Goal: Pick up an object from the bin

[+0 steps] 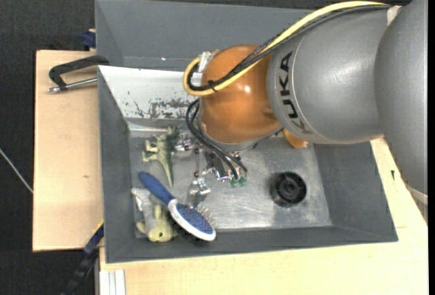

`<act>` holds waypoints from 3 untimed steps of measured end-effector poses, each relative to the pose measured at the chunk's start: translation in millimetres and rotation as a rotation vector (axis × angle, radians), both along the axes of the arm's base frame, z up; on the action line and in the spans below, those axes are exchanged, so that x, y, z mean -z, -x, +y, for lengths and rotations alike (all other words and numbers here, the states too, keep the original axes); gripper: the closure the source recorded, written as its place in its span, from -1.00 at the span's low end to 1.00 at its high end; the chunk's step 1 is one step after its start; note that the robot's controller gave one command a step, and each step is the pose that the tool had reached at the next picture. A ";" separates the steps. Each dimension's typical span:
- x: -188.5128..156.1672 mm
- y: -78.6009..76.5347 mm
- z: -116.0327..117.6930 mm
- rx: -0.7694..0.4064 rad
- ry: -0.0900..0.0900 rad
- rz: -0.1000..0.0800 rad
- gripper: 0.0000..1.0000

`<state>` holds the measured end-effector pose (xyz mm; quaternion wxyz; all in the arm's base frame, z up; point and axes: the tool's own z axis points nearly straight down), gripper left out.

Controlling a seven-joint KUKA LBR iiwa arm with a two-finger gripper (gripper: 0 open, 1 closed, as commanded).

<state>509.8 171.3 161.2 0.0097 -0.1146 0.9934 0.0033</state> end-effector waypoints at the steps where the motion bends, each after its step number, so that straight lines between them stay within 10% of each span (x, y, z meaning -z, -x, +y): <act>1: 59.6 -2.5 20.4 -0.237 0.004 -0.014 -1.00; 2: 62.3 1.2 17.3 -0.236 0.012 0.008 1.00; 3: -65.1 -0.9 35.1 -0.269 0.006 0.002 1.00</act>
Offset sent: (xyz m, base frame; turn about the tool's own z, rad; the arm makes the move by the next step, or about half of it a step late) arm -0.0073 0.0258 -0.0912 -0.2815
